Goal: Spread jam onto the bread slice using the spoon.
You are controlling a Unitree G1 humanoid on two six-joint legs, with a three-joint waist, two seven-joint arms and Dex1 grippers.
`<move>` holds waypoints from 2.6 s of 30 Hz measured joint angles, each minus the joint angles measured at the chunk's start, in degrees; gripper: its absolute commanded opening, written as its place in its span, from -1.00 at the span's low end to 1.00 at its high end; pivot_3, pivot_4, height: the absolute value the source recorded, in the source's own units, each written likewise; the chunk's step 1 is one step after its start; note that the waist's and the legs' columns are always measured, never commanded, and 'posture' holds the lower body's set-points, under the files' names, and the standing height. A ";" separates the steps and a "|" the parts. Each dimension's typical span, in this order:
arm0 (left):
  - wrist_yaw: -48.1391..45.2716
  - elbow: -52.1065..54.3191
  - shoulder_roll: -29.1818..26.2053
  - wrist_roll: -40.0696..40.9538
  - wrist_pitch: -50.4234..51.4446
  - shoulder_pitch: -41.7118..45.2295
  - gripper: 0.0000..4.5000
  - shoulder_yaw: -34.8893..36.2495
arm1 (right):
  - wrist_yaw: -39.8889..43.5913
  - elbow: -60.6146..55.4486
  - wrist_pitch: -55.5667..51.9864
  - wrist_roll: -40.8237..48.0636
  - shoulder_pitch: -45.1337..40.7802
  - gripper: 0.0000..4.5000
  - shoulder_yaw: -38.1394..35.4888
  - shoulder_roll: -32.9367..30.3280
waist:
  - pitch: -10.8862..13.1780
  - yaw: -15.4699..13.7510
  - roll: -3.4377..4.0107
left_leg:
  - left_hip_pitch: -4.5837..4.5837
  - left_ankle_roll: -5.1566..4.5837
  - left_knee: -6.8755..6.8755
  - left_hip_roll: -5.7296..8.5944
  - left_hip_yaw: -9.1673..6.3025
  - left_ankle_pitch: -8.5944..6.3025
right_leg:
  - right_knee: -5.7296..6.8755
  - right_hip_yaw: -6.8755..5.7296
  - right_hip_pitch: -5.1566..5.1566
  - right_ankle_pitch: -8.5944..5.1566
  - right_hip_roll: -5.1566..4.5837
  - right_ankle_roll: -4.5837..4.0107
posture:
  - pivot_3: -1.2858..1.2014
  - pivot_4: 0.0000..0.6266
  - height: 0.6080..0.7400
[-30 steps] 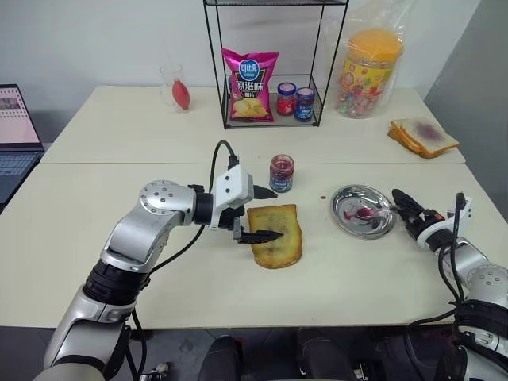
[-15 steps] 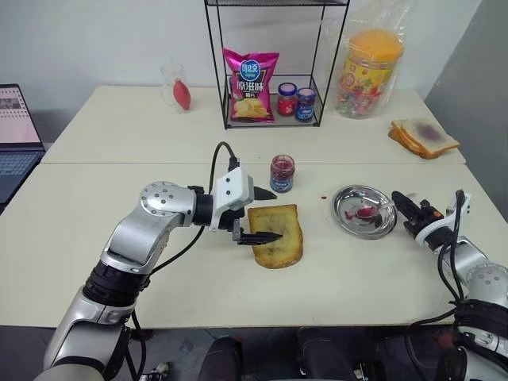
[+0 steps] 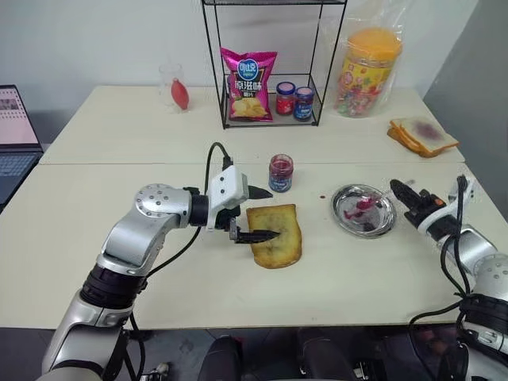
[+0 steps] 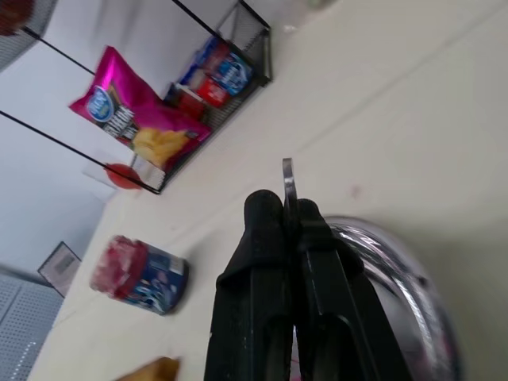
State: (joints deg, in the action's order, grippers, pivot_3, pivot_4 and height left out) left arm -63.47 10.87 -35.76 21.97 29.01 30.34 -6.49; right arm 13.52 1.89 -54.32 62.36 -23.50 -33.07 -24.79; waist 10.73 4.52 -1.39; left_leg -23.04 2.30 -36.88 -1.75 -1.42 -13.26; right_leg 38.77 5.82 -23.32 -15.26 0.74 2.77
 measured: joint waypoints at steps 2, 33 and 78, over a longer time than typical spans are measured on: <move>1.74 -0.05 -0.08 0.75 0.54 -1.35 1.00 2.60 | -1.78 -2.89 -2.00 2.90 -3.19 -0.99 0.86 0.01 | 0.00 0.29 0.00 | 0.00 0.00 0.01 -0.03 -0.04 0.00 | 0.00 -0.02 0.00 0.00 0.04 -0.01 | 0.03 -0.52 1.00; 22.21 9.67 3.92 5.05 5.47 -17.26 1.00 12.98 | 14.11 18.87 23.27 -34.02 -29.28 -0.99 33.71 9.05 | 0.03 0.17 0.03 | -0.85 0.01 -0.06 -0.01 -0.08 0.00 | 0.12 -0.17 -0.85 0.19 -0.03 -0.32 | 0.03 -0.52 1.00; 22.65 9.42 4.03 4.65 4.15 -16.01 1.00 10.79 | 3.53 32.53 6.16 -33.90 -37.81 -0.99 15.97 18.91 | 0.03 0.27 0.03 | -0.82 0.02 -0.04 0.00 -0.11 0.01 | 0.21 -0.21 -0.84 0.21 -0.04 -0.36 | 0.03 -0.52 1.00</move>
State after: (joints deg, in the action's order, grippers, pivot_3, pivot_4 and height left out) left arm -40.82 20.29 -31.74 26.62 33.17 14.33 4.30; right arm 17.04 34.41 -48.16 28.46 -61.31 -17.10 -5.88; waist 10.76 4.79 -1.36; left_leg -23.86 2.32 -36.92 -1.75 -1.53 -13.25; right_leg 38.98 5.61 -24.16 -15.05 0.70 2.41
